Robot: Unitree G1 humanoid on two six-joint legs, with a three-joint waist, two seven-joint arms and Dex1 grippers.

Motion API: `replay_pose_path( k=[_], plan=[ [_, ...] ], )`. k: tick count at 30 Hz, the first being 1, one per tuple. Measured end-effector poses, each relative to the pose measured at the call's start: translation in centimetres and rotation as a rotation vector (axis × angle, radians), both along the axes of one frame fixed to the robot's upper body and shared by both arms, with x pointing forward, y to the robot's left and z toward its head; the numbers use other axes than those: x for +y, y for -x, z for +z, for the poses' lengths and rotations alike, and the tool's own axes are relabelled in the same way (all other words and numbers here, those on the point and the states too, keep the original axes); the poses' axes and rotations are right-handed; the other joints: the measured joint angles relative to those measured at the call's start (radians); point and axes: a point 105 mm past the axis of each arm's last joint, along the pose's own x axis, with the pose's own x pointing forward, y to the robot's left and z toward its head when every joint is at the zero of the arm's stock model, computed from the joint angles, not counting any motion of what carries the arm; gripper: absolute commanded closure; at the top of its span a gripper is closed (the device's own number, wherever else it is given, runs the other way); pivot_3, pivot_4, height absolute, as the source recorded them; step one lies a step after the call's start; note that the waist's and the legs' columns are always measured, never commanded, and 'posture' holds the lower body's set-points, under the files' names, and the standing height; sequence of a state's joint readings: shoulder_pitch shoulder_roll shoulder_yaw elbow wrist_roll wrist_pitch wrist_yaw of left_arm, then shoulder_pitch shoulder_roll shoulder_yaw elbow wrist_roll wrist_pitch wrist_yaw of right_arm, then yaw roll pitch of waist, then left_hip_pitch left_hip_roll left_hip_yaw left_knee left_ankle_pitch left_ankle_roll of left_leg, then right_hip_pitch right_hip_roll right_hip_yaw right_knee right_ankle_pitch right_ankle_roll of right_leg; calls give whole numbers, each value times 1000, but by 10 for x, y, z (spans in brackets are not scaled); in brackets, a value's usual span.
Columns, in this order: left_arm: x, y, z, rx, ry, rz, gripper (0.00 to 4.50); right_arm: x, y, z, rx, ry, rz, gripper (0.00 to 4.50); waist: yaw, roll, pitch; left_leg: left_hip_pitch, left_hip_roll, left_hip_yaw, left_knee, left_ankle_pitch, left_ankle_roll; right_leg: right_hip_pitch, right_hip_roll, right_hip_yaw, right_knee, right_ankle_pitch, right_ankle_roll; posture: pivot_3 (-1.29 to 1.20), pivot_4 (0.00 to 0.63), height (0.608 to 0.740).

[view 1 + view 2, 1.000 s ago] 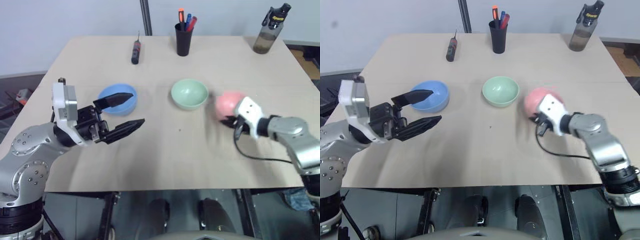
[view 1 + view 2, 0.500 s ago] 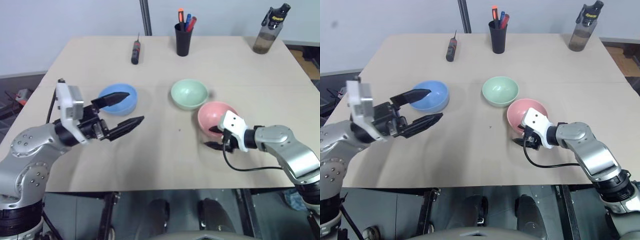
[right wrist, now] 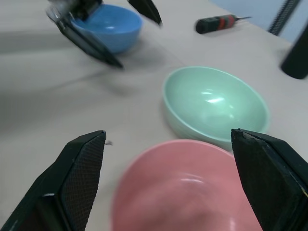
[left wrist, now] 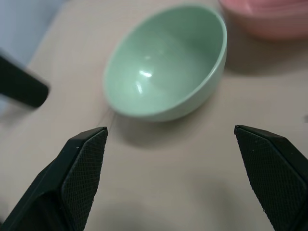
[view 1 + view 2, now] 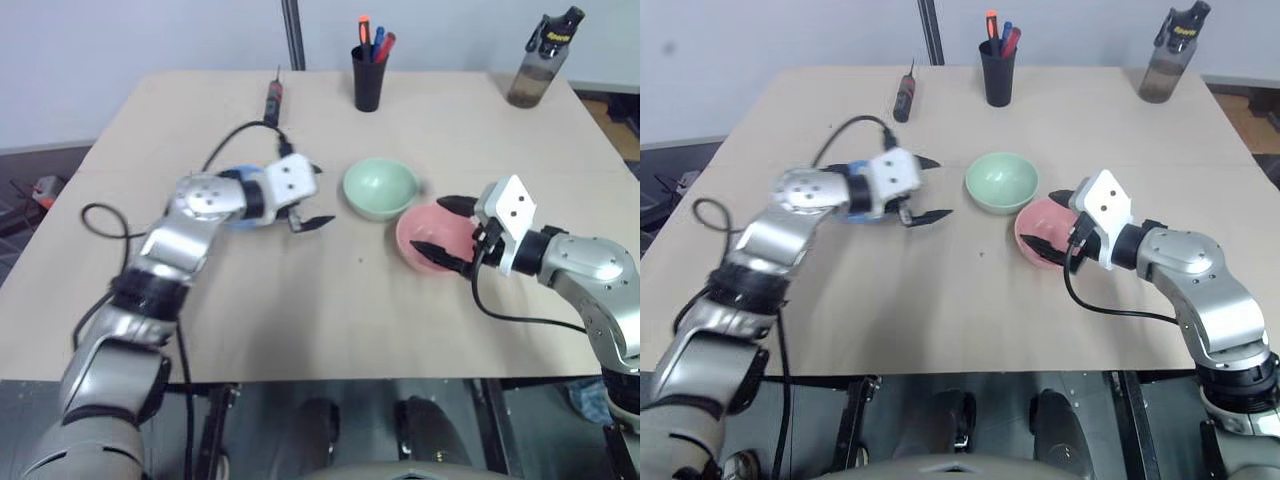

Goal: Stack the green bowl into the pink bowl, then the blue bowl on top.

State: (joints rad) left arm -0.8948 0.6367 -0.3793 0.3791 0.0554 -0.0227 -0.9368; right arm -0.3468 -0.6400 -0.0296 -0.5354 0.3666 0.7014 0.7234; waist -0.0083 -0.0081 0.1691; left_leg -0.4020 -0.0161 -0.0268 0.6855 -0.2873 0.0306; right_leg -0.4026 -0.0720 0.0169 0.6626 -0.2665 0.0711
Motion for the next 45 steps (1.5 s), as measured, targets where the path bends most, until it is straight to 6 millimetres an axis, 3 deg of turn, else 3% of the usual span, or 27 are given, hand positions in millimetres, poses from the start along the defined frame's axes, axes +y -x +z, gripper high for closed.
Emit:
replay_pose_path(
  k=[5,10,14,15,17,21,28,32,34,39,43,45],
  plan=[
    [-23,-13,-13,-35,-128,-112,0,-8,5,-1,-15,-1,-39,167,-10,-1,0,-4,0,1,0,0,0,-4,0,1,1,0,0,0,150,740],
    [-33,-17,-25,-39,-206,-181,1274,-19,7,0,-24,5,-87,132,-7,-1,0,-11,0,-2,4,0,0,-9,0,-2,2,0,0,0,150,740],
    [-38,-17,-30,-36,-227,-218,2766,-26,11,1,-32,15,-113,132,-5,-1,0,-12,-1,-4,5,0,0,-9,-1,-3,2,0,0,0,150,740],
    [-38,-17,-29,-38,-228,-221,3432,-27,11,0,-30,16,-116,132,-5,-1,0,-12,-1,-4,5,0,0,-9,0,-4,2,0,0,0,150,740],
    [-40,-16,-25,-44,-232,-236,3514,-29,12,-1,-25,13,-121,132,-5,-1,0,-12,-1,-4,5,0,0,-9,0,-4,2,0,0,0,150,740],
    [-42,-11,-19,-38,-216,-279,3514,-36,15,0,-31,3,-133,132,-6,-1,0,-13,-1,-4,5,0,0,-9,0,-4,2,0,0,0,150,740],
    [-59,22,35,-100,-116,-494,3514,-56,21,3,-42,-3,-172,132,-4,-1,0,-12,0,-4,6,0,0,-8,0,-4,2,0,0,0,150,740],
    [-75,40,43,-83,-103,-596,3514,-68,26,-2,-25,1,-213,132,-4,-1,0,-12,0,-5,9,0,0,-8,0,-4,4,0,0,0,150,740],
    [-75,38,42,-83,-115,-577,3514,-69,27,-1,-31,-1,-220,132,-9,-1,0,-12,0,-4,11,0,0,-8,0,-3,7,0,0,0,150,740],
    [-55,7,36,-86,-123,-359,2056,-60,31,5,-70,-8,-212,132,-10,-1,0,-10,1,-4,17,-2,4,-8,1,-2,16,0,1,0,150,740],
    [-47,-7,34,-85,-91,-227,117,-55,33,4,-68,-18,-207,132,-2,-1,0,-12,0,-4,19,-2,3,-8,0,-2,15,0,1,0,150,740],
    [-46,-9,30,-68,-77,-197,15,-53,32,3,-65,-22,-201,132,-1,-1,0,-12,0,-5,19,0,1,-8,0,-3,15,0,1,0,150,740]
  ],
)
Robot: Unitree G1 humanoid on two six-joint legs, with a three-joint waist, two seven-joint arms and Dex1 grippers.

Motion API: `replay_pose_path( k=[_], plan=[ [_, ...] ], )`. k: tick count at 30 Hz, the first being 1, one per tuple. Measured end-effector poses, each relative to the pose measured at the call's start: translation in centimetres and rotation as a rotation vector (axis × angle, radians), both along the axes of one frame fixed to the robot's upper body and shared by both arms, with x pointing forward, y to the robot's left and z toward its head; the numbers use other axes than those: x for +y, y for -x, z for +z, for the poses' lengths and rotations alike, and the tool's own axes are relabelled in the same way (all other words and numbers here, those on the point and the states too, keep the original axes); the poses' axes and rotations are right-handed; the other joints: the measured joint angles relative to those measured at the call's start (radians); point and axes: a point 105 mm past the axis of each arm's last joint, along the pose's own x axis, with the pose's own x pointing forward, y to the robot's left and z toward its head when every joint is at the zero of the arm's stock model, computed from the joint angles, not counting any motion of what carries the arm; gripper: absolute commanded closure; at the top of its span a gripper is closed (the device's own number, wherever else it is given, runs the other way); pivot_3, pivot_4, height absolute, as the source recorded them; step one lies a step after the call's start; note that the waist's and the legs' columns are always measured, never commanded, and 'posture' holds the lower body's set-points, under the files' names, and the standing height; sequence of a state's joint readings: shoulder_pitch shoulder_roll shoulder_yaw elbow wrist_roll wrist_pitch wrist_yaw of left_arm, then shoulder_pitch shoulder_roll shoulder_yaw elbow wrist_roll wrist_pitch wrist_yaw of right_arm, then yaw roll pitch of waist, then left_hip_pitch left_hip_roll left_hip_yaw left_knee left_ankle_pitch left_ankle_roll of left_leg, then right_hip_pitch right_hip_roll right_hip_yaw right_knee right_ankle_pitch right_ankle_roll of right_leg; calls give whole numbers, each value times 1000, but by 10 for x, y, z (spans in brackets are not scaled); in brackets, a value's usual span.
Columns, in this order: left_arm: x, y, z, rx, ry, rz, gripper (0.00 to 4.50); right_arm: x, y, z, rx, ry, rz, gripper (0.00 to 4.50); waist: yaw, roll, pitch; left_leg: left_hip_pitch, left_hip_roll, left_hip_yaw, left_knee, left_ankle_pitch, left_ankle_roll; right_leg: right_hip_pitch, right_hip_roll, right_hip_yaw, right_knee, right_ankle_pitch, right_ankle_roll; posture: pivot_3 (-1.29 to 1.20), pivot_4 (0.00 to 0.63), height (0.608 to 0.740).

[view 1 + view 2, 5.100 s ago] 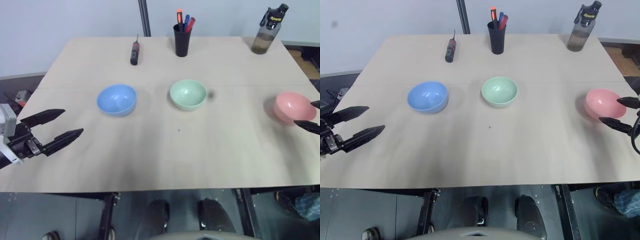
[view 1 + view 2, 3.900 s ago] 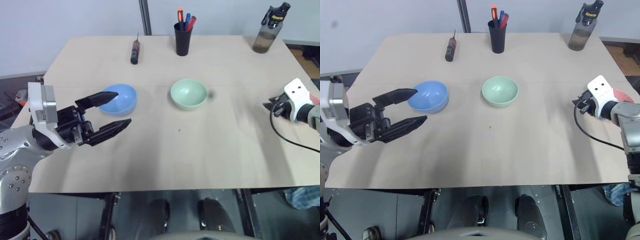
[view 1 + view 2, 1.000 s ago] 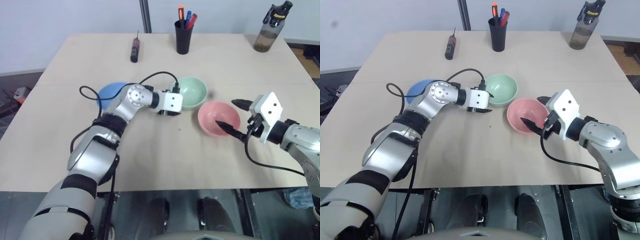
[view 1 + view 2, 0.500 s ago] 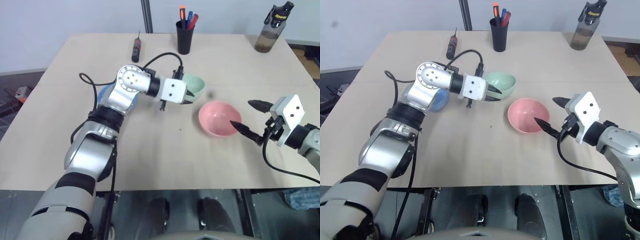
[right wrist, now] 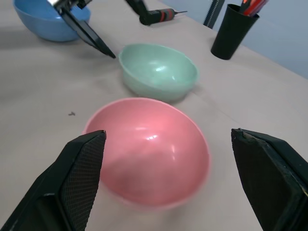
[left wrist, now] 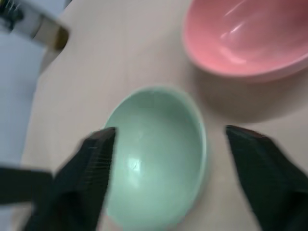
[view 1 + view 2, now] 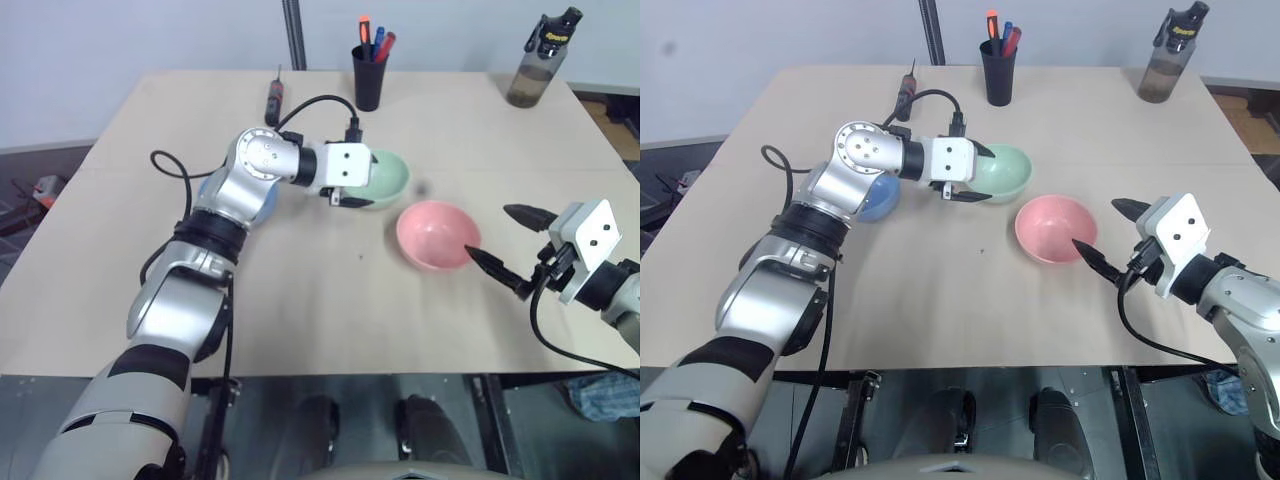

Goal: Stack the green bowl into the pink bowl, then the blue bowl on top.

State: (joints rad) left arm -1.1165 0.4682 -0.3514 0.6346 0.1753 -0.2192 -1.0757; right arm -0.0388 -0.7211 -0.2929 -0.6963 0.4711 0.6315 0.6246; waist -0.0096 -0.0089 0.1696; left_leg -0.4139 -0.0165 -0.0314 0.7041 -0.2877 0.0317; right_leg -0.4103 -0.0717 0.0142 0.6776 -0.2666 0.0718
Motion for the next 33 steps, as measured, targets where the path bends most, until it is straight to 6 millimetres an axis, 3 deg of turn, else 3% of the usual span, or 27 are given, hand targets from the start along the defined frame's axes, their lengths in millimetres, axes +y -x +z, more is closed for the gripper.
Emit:
replay_pose_path(
  k=[8,15,20,22,23,24,28,33],
  plan=[
    [7,-13,-20,-69,-115,150,15,3,-2,-1,3,-4,6,132,-2,0,0,0,0,0,0,0,0,0,0,0,0,0,0,0,150,740],
    [-3,-14,-36,-107,-217,134,15,4,-6,-5,23,-11,10,132,-1,0,0,0,0,0,0,0,0,0,0,0,0,0,0,0,150,740],
    [-8,-16,-53,-107,-291,100,1428,4,-8,-5,20,-10,11,132,-1,0,0,0,0,0,0,0,0,0,0,0,0,0,0,0,150,740],
    [-11,-16,-61,-95,-301,89,2355,4,-8,-5,14,-8,14,132,-1,0,0,0,0,0,0,0,0,0,0,0,0,0,0,0,150,740],
    [-11,-16,-62,-95,-301,89,2355,4,-8,-5,14,-8,14,132,-1,0,0,0,0,0,0,0,0,0,0,0,0,0,0,0,150,740],
    [-12,-16,-62,-98,-302,89,2966,4,-8,-5,14,-7,13,132,-1,0,0,0,0,0,0,0,0,0,0,0,0,0,0,0,150,740],
    [-14,-18,-55,-114,-305,80,4247,3,-7,-6,18,-4,10,132,-1,0,0,0,0,0,0,0,0,0,0,0,0,0,0,0,150,740],
    [-17,-10,-45,-89,-276,33,4247,1,-6,-9,24,2,5,132,-2,0,0,0,0,0,0,0,0,-1,0,0,0,0,0,0,150,740]
  ],
)
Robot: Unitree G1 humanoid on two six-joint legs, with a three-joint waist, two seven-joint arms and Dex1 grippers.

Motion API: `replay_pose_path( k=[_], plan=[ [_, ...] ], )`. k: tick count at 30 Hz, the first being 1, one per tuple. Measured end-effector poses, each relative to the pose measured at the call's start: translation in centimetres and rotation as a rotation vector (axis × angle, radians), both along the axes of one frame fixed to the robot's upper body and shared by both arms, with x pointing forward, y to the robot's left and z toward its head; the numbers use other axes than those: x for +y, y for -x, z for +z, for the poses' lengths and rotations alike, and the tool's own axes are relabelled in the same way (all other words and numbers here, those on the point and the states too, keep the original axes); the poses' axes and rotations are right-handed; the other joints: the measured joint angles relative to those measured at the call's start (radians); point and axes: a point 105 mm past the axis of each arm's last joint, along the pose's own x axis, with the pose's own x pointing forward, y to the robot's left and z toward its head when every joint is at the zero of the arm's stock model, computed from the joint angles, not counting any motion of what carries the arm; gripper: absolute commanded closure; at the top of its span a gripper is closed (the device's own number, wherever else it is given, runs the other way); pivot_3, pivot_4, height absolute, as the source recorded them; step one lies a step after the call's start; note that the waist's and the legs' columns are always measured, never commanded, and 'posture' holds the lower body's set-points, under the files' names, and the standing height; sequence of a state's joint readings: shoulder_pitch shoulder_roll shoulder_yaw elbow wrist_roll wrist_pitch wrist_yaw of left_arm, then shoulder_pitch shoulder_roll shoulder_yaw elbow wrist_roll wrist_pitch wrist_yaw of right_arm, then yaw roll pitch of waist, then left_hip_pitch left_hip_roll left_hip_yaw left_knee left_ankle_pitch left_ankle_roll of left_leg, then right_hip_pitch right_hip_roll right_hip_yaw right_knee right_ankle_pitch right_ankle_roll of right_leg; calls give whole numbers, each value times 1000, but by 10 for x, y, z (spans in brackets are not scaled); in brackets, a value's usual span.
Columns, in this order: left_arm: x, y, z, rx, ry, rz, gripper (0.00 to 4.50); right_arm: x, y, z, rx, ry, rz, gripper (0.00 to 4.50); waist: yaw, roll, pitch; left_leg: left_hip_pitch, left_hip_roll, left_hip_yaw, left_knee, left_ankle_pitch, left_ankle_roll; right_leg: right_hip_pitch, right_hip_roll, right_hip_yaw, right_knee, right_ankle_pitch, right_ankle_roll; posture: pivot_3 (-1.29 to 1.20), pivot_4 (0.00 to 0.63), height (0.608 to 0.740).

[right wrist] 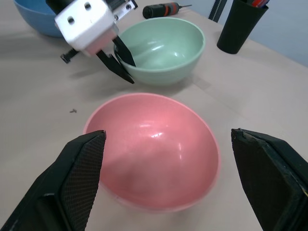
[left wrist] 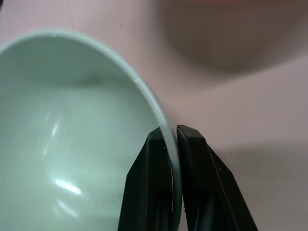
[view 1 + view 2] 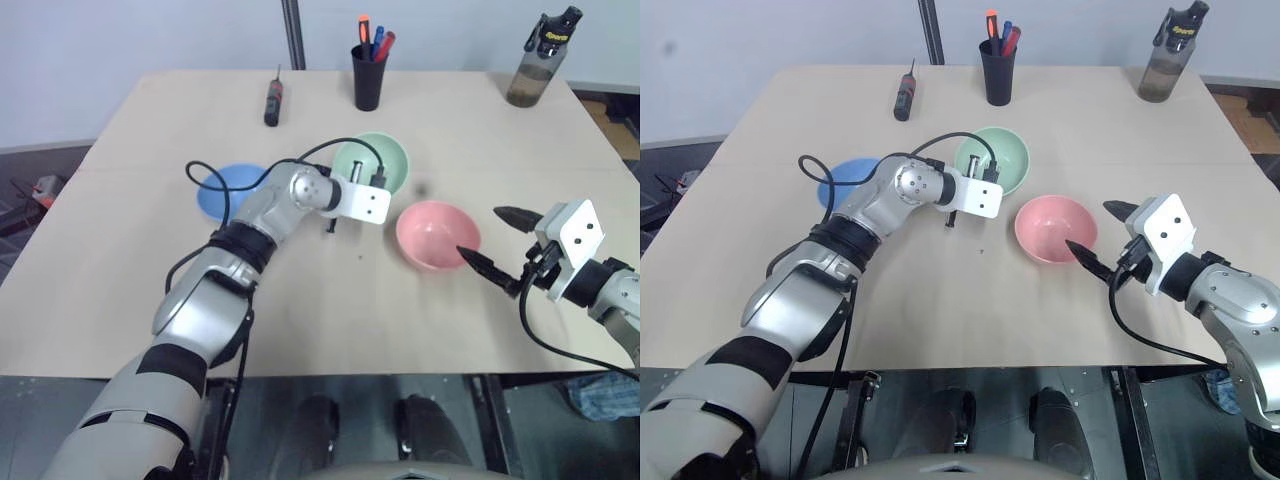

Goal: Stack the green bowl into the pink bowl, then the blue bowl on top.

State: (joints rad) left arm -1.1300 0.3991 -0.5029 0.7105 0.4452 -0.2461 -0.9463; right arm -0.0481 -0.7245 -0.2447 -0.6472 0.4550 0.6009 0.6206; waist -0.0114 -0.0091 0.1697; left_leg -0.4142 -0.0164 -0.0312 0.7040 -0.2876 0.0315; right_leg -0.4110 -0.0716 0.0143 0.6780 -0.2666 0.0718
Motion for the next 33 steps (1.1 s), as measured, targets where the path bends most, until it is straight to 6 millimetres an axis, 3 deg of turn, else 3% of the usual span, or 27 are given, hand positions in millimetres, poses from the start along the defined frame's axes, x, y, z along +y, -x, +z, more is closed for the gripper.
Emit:
replay_pose_path(
  k=[5,8,16,17,18,20,22,24,28,33],
  plan=[
    [-2,7,13,2,27,-42,4247,-4,3,0,-6,-3,0,132,1,0,0,0,0,0,0,0,0,0,0,0,0,0,0,0,150,740],
    [-27,41,47,85,164,-244,4247,-34,19,3,-19,-38,-4,132,9,0,0,0,0,0,0,0,1,1,-1,0,-1,0,0,0,150,740],
    [-50,71,50,188,183,-435,4247,-58,38,7,-45,-41,-10,132,-4,1,0,3,1,2,0,-1,2,2,0,2,1,0,0,0,150,740],
    [-51,74,48,208,177,-454,3683,-59,40,6,-42,-43,-8,132,-3,1,0,3,1,2,0,-1,2,2,0,2,1,0,0,0,150,740],
    [-51,76,47,224,176,-466,3636,-59,42,4,-37,-47,-7,132,-3,1,0,3,1,1,0,-1,2,2,1,2,1,0,0,0,150,740],
    [-53,82,44,267,180,-504,2985,-60,47,1,-28,-72,0,132,-1,1,0,3,1,1,0,-1,2,2,1,1,0,0,0,0,150,740],
    [-57,85,43,282,189,-525,1953,-59,50,1,-27,-86,14,132,0,1,0,2,1,2,1,-1,2,2,0,2,0,0,0,0,150,740],
    [-61,87,44,286,207,-532,1244,-58,51,1,-28,-91,21,132,1,1,0,3,1,2,1,-2,3,3,0,2,0,0,0,0,150,740],
    [-58,83,50,277,250,-486,1244,-56,51,3,-35,-87,43,132,-3,1,0,3,1,2,0,-2,4,2,1,2,0,0,0,0,150,740],
    [-10,66,67,218,343,-257,1244,-51,44,9,-50,-87,92,132,-14,2,-1,6,3,3,-1,-3,4,3,1,4,1,0,0,0,150,740]
  ],
)
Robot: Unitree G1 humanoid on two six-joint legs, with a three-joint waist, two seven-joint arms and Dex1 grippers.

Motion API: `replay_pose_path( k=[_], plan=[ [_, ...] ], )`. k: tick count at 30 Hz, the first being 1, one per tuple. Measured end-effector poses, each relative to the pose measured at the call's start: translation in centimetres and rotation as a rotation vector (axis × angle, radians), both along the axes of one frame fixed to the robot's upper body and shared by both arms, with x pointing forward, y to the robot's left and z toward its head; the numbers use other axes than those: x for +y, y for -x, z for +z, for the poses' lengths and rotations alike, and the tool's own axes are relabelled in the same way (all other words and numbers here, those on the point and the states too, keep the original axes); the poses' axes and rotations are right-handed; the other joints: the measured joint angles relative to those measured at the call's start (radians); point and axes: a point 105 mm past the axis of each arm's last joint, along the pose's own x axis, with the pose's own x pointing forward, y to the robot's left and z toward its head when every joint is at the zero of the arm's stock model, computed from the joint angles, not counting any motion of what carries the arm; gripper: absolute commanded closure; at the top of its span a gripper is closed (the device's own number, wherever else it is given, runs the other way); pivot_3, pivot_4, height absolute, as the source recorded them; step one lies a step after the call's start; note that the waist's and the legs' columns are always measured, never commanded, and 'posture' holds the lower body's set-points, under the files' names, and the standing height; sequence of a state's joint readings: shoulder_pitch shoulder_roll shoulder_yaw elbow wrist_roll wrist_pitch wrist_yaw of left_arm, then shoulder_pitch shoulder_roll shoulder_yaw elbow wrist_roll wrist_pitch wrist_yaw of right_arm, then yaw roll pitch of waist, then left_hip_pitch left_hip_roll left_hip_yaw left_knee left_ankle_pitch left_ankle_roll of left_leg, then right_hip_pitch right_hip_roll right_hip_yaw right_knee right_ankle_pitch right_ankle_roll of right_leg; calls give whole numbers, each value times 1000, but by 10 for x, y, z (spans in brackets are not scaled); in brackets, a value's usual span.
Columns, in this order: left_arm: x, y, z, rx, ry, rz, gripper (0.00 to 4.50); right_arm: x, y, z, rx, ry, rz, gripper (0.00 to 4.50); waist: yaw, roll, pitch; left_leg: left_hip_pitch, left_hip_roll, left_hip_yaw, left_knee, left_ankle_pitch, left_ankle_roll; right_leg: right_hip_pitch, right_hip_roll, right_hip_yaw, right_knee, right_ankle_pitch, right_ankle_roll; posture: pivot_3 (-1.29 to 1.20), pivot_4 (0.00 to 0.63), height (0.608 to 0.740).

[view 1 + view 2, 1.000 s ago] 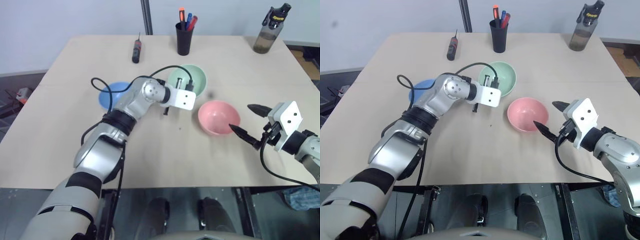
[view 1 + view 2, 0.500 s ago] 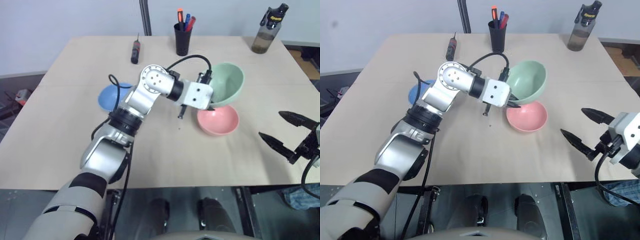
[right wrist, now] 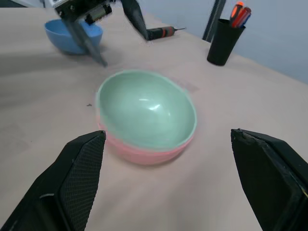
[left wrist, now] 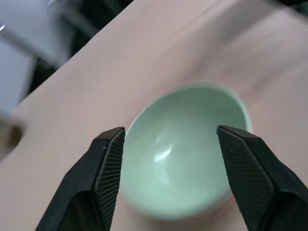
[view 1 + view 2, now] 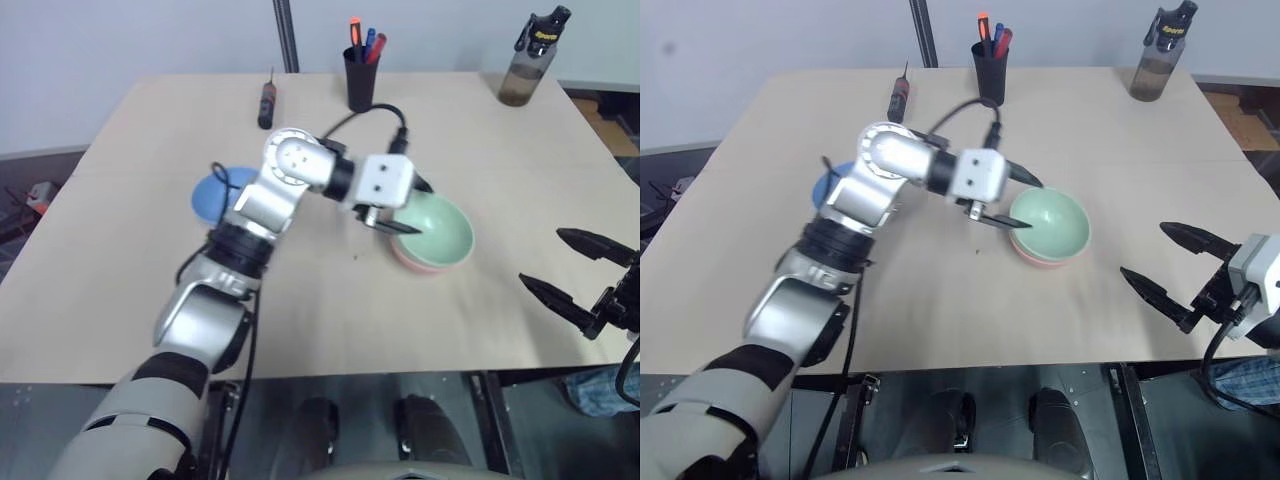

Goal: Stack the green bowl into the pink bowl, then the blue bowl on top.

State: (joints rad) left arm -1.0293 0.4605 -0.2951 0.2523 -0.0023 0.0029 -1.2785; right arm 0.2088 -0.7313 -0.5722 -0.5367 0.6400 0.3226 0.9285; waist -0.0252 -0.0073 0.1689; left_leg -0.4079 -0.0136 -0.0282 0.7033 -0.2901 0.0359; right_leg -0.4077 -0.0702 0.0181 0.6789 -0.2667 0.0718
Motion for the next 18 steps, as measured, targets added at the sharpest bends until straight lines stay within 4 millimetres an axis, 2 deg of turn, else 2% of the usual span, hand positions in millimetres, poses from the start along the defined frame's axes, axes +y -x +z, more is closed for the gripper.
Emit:
replay_pose_path(
  k=[6,9,11,12,14,18],
  plan=[
    [69,-3,-2,32,60,354,1244,6,-11,0,17,-1,71,132,10,0,0,-1,1,0,0,2,-3,0,-1,0,0,0,0,0,150,740],
    [110,5,-8,46,76,554,1244,5,-15,1,31,8,96,132,14,0,0,-1,2,-1,0,2,-3,0,-1,-1,-1,0,0,0,150,740],
    [143,12,-12,49,95,730,1244,4,-18,2,36,13,111,132,17,0,0,-1,2,-1,0,1,-2,0,-1,-2,-1,0,0,0,150,740],
    [149,13,-12,43,98,760,1244,4,-18,3,34,15,116,132,18,-1,0,-1,2,-1,0,1,-2,0,-1,-2,-1,0,0,0,150,740],
    [177,21,-23,12,22,913,1244,5,-20,6,30,23,133,132,17,0,0,0,2,0,0,0,0,1,-1,0,-1,0,0,0,150,740],
    [198,26,-35,27,-33,1041,1244,7,-23,10,26,27,161,132,21,-1,0,0,2,-1,0,0,0,1,-2,-1,-1,0,0,0,150,740]
  ],
)
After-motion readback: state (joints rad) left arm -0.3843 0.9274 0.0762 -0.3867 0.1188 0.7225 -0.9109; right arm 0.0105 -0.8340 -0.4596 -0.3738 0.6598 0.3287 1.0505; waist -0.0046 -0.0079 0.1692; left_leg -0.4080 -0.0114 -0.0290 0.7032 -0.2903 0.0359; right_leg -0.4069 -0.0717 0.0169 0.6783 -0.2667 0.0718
